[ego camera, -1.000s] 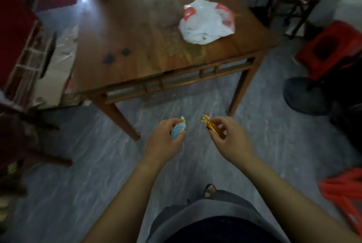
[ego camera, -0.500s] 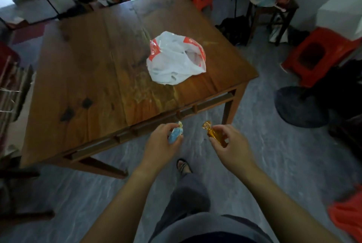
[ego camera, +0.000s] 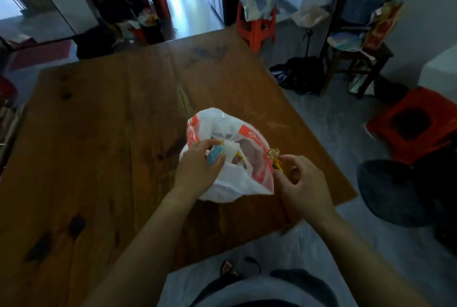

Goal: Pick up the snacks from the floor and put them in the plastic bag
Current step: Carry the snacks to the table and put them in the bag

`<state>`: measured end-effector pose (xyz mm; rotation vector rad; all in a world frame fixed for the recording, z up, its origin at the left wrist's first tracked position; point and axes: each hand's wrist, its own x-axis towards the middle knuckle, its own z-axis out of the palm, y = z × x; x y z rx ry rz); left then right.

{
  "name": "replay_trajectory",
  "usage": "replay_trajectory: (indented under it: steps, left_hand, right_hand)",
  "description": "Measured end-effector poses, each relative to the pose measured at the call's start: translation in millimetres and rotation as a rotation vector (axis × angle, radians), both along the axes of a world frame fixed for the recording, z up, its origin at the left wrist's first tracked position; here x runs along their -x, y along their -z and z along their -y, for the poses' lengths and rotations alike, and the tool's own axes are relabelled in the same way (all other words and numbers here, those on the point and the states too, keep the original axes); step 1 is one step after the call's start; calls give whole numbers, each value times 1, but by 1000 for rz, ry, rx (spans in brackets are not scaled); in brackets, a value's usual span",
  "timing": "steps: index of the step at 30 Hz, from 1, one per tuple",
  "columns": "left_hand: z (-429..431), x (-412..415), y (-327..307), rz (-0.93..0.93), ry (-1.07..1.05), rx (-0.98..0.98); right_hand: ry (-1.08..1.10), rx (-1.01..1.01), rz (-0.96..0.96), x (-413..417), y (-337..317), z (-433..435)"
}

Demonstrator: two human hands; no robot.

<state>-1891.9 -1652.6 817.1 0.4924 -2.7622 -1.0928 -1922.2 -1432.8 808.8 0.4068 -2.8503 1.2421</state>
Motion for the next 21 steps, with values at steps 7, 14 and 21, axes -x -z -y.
replay_trajectory:
  steps: [7, 14, 21]
  left_hand:
    - [-8, 67, 14, -49, -132, -23]
    - [-32, 99, 36, 41, -434, 140]
    - [-46, 59, 58, 297, -817, 113]
  right_hand:
    - [-203, -46, 120, 78, 19, -1]
    - [-548, -22, 104, 170, 9, -4]
    - [-706, 15, 180, 209, 29, 14]
